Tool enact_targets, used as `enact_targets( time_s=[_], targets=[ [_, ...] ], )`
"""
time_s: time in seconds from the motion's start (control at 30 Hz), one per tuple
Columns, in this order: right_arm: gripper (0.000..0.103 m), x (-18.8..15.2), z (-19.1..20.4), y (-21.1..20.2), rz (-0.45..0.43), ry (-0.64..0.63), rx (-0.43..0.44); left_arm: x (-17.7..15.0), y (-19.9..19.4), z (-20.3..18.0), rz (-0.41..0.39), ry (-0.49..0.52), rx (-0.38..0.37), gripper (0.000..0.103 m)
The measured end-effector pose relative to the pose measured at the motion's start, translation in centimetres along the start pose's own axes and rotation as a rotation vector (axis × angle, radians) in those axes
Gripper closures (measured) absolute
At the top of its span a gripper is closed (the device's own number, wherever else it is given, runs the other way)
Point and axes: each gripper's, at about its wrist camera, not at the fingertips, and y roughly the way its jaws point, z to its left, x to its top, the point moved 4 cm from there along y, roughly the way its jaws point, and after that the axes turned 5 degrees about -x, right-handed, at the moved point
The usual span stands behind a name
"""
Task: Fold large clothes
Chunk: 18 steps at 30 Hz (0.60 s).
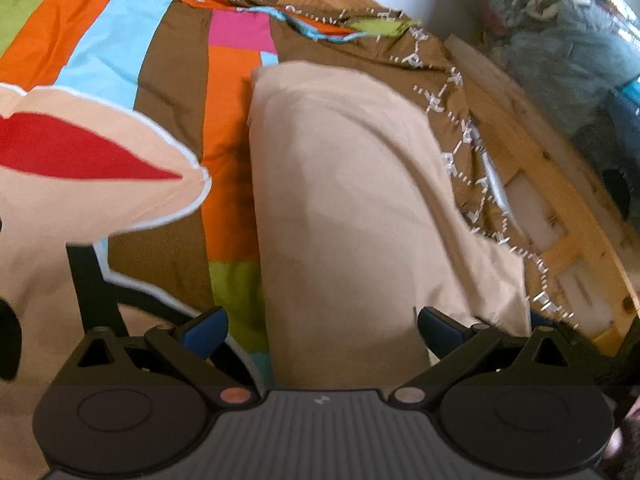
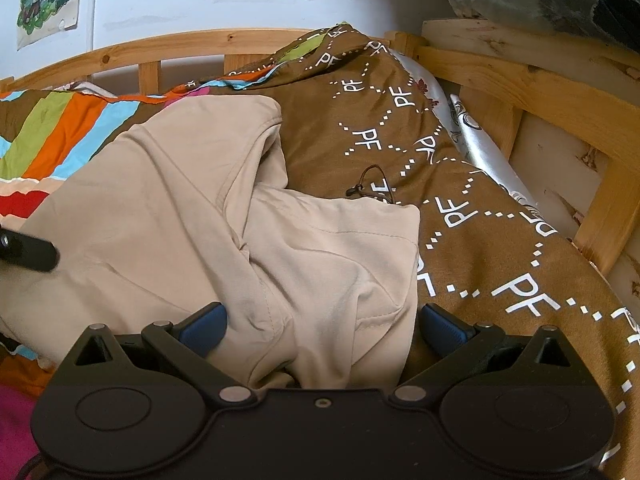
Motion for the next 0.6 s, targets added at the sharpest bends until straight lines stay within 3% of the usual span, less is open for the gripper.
enact_targets(
  time_s=[0.17,0.4,0.6],
  targets=[
    [0.001,0.1,-0.2,-0.1,-0.011,0.03,0.013,2.4,-0.2,1.2,-0.007,-0.014,-0.048,0.001],
    [0.001,0.5,-1.3,-0.1,-0.065,0.152,0.094,4.9,2.2,1.7,0.052,0.065,-0.102,0.0],
    [0.001,0.2,-0.8,0.6,-0.077,0.097,0.097,5.5,5.2,1.5,0.112,0.066,-0.121,0.0]
  ],
)
